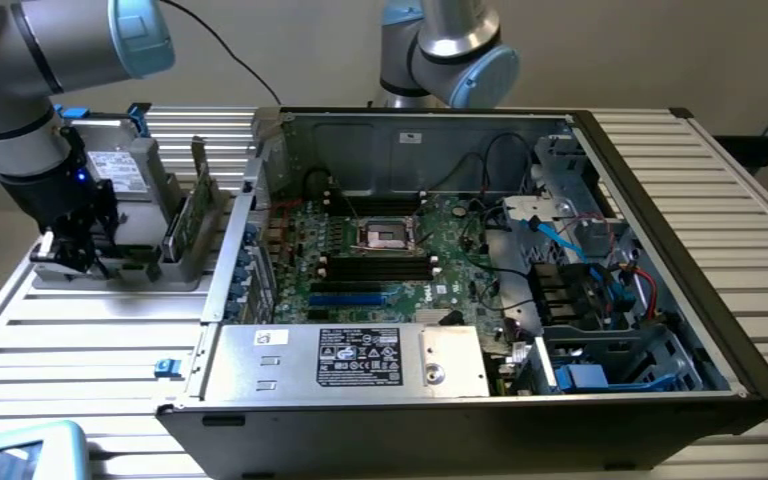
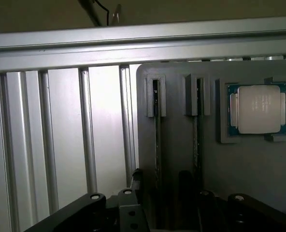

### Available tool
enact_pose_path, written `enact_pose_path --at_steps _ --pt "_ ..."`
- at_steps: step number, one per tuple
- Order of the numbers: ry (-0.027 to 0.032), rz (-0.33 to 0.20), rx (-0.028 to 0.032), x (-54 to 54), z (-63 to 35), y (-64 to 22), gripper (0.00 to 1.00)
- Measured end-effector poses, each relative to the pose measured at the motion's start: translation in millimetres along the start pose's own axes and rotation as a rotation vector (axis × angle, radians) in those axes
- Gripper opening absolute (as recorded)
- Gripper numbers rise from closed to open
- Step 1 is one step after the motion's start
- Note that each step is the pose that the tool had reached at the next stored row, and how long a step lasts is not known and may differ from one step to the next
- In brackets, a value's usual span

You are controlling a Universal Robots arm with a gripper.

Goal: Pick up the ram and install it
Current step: 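Pick up the ram and move it above insertion slot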

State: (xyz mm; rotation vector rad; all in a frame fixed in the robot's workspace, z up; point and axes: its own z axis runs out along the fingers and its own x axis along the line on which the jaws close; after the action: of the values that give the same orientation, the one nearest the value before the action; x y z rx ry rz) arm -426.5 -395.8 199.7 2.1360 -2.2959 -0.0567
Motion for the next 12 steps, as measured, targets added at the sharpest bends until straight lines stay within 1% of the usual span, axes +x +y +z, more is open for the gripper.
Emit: enact_pose_path --at_steps 1,3,4,6,7,12 --pt "0.0000 0.000 -0.0001 0.0 0.0 0.0 0.40" --pt "0.0000 0.000 0.0000 0.0 0.1 0.0 0.28" --pt "0.0000 0.000 0.0001 0.0 0.1 0.0 0.28" --pt "0.0005 0.000 0.0001 0.0 0.1 0.0 0.16" --pt "0.0007 0.000 0.0001 0.0 0.1 0.0 0.13" --pt "0.0013 0.000 0.0002 0.0 -0.1 0.0 0.13"
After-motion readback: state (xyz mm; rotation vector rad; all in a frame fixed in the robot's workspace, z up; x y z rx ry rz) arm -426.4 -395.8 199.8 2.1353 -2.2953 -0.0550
